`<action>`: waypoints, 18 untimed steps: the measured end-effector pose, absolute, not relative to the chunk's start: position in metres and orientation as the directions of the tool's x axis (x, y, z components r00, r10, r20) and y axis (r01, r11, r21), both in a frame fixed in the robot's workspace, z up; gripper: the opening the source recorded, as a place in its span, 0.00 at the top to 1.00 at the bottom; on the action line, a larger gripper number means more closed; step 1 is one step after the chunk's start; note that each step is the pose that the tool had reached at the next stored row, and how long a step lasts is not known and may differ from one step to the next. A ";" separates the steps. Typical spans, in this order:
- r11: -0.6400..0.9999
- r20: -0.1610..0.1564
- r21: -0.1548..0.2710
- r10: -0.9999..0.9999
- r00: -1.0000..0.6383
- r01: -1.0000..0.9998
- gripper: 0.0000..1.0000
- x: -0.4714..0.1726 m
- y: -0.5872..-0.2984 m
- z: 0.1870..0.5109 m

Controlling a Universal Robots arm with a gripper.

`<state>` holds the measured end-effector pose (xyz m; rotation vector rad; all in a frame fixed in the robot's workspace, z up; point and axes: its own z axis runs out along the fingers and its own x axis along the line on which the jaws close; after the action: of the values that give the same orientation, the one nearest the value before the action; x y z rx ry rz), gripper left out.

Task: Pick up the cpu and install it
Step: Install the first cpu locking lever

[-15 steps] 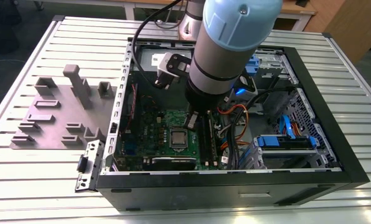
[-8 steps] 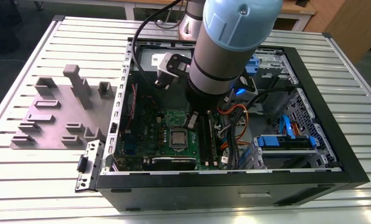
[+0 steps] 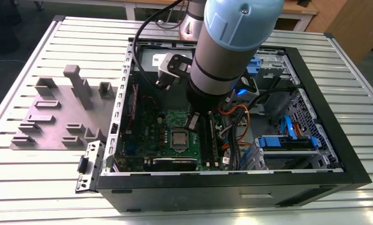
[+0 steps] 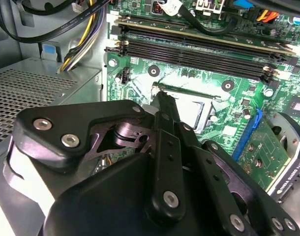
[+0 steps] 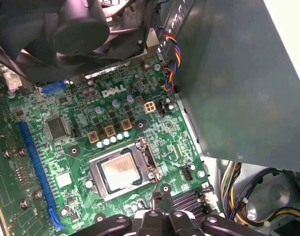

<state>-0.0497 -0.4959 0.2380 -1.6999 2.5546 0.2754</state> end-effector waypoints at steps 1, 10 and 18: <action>0.376 -0.149 0.115 -0.909 -0.390 -0.920 0.90 -0.050 -0.496 0.238; 0.303 -0.149 0.115 -0.936 -0.318 -0.946 0.90 -0.050 -0.496 0.237; 0.288 -0.149 0.114 -0.941 -0.303 -0.951 0.90 -0.050 -0.501 0.235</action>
<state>-0.0497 -0.5005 0.2350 -1.8222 2.4783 0.2803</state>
